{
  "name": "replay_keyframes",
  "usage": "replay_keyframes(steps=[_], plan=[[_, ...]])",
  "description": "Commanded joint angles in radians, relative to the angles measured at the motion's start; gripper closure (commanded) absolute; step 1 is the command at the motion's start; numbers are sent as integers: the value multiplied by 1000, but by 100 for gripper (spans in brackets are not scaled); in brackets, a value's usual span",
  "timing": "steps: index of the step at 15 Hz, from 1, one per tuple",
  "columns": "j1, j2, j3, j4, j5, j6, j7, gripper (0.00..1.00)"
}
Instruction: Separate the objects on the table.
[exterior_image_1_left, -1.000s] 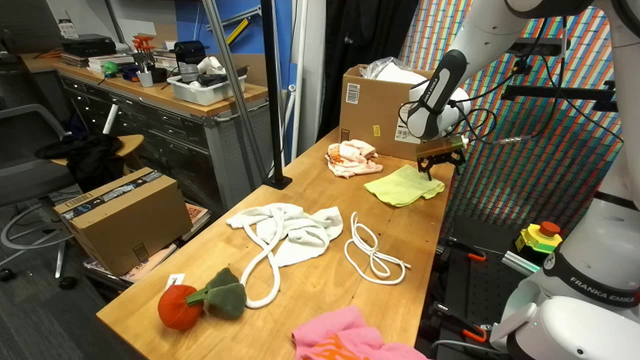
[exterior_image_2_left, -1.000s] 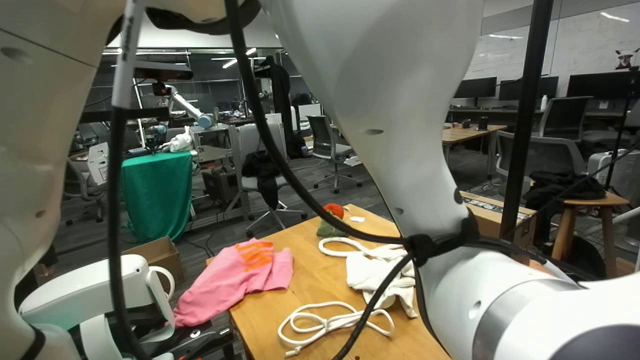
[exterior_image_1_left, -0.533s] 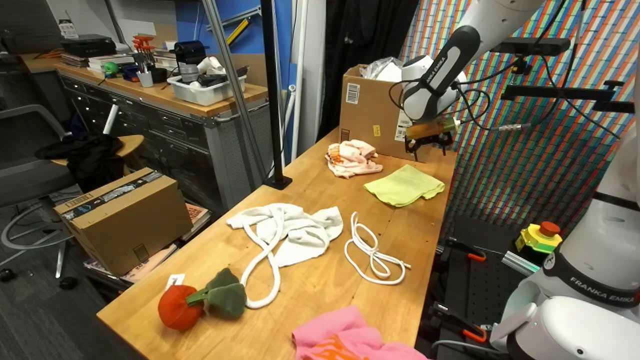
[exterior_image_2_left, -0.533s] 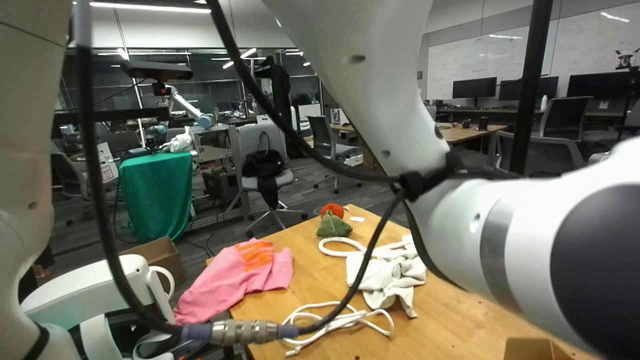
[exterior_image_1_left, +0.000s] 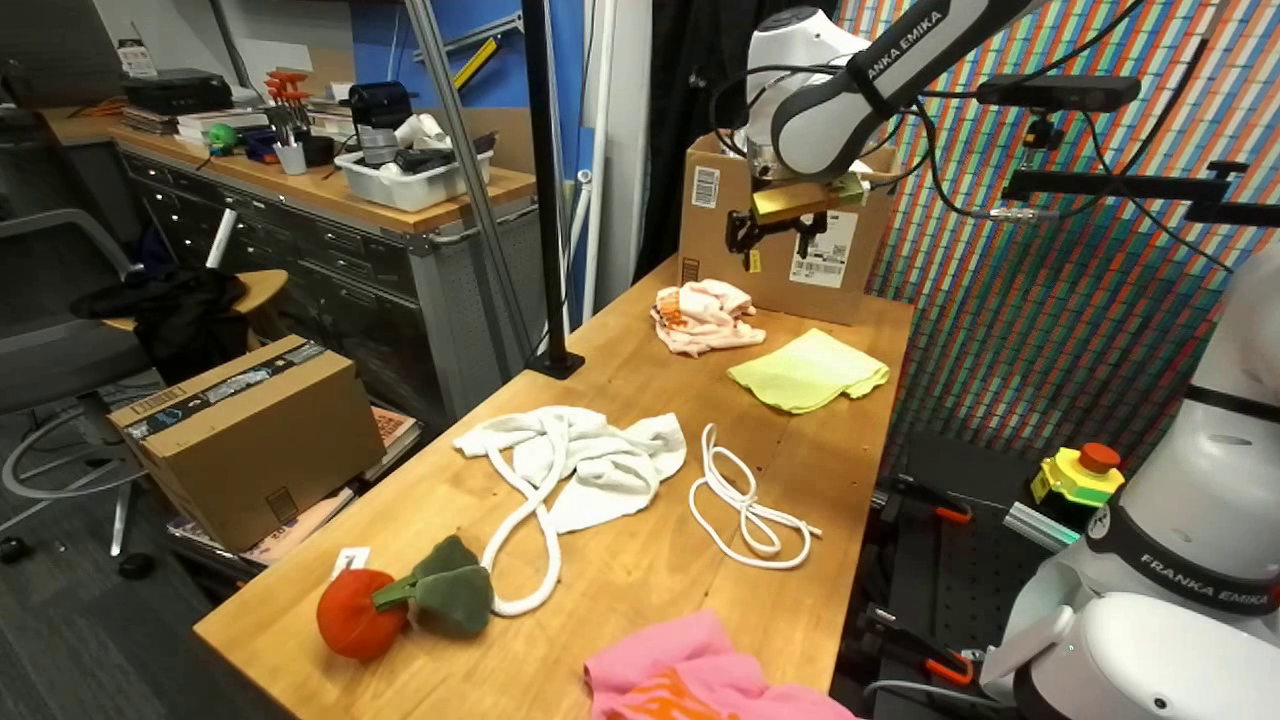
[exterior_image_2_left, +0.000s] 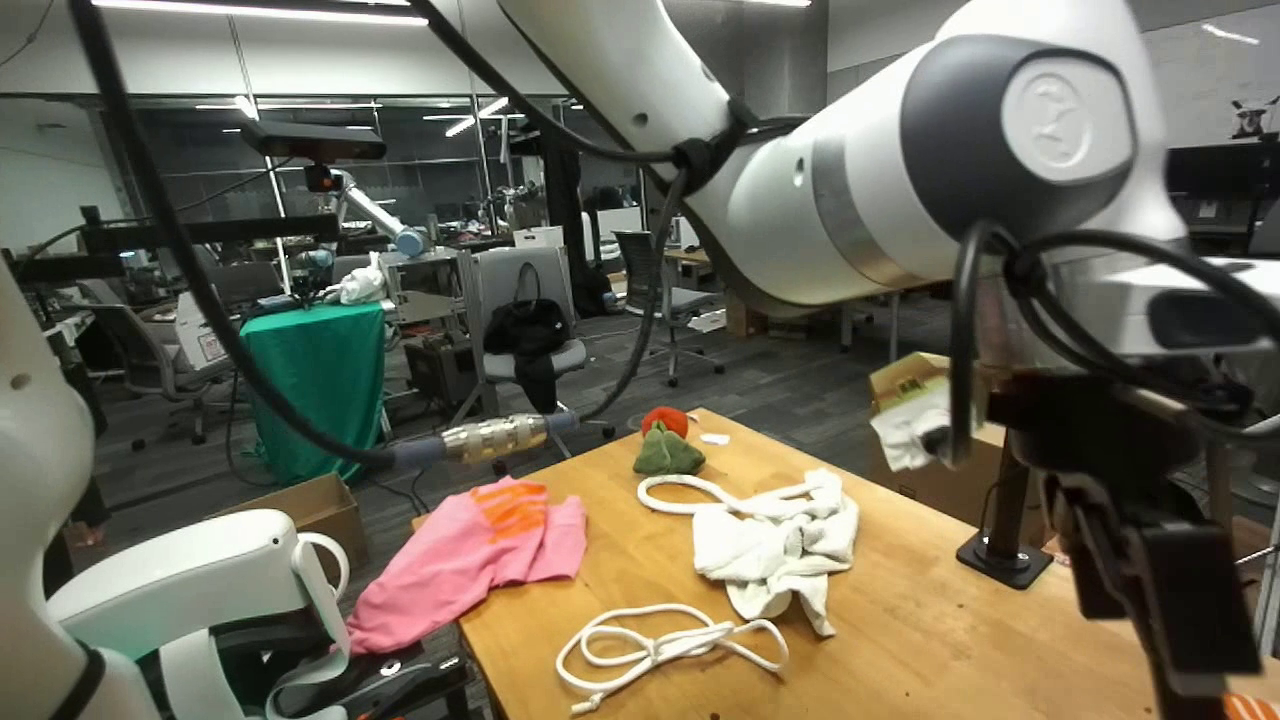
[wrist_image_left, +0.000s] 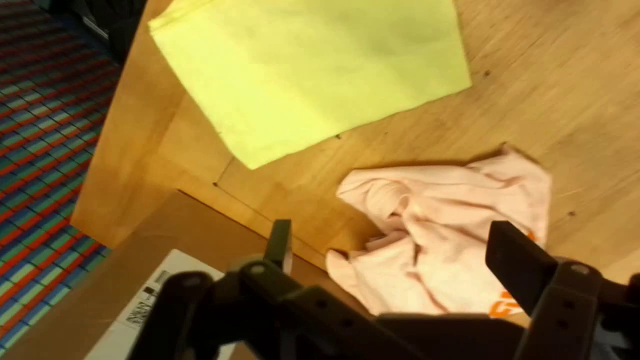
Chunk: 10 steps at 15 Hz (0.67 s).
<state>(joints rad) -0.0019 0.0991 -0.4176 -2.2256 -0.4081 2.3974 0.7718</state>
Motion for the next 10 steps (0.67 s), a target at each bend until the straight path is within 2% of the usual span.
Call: replay_keyframes(steps=[1, 4, 10], plan=[[-26, -48, 134, -48, 19, 19, -67, 0], [-16, -34, 222, -61, 62, 36, -124, 0], [9, -9, 342, -79, 178, 68, -279, 0]])
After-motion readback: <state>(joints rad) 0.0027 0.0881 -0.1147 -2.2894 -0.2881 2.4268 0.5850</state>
